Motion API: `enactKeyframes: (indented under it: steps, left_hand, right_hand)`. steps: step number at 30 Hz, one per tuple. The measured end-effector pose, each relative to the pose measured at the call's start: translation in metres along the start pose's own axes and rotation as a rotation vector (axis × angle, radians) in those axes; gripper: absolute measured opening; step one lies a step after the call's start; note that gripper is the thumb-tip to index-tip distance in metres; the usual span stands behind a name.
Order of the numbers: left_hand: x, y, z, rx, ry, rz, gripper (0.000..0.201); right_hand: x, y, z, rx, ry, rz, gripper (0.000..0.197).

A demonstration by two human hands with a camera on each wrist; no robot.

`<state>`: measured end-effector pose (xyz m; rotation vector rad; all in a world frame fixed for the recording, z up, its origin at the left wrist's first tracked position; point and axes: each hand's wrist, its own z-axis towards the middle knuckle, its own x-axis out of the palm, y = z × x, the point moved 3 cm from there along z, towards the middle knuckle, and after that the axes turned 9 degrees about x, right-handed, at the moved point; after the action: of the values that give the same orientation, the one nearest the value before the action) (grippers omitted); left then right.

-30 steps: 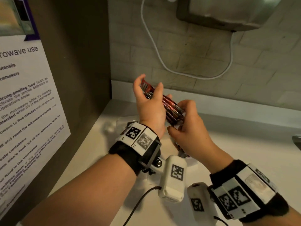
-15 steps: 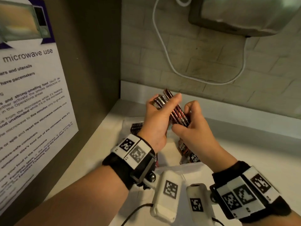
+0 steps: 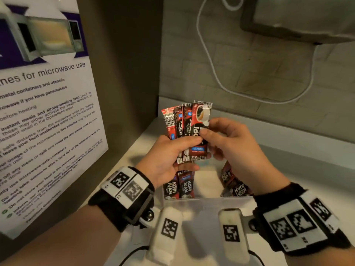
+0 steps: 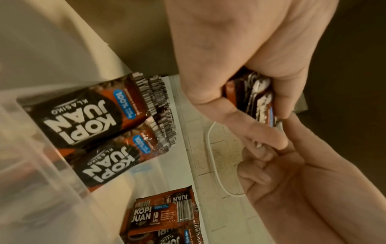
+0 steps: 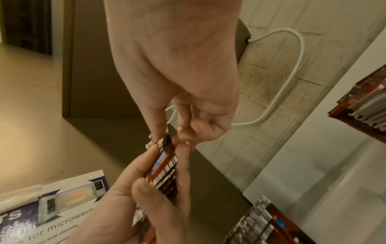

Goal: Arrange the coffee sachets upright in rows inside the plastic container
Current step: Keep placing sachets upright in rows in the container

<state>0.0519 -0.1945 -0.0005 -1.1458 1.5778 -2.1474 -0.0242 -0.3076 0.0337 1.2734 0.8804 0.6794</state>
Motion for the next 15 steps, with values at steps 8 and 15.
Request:
enactKeyframes:
  steps: [8,15]
  left_hand:
    - [-0.003,-0.011,0.006,0.054,-0.031,0.179,0.018]
    - [-0.009,-0.022,0.011,0.147,-0.136,0.166,0.016]
  right_hand:
    - [0.002,0.003,0.003,0.015,-0.057,0.108,0.016]
    - [0.002,0.009,0.003,0.028,-0.122,0.109,0.012]
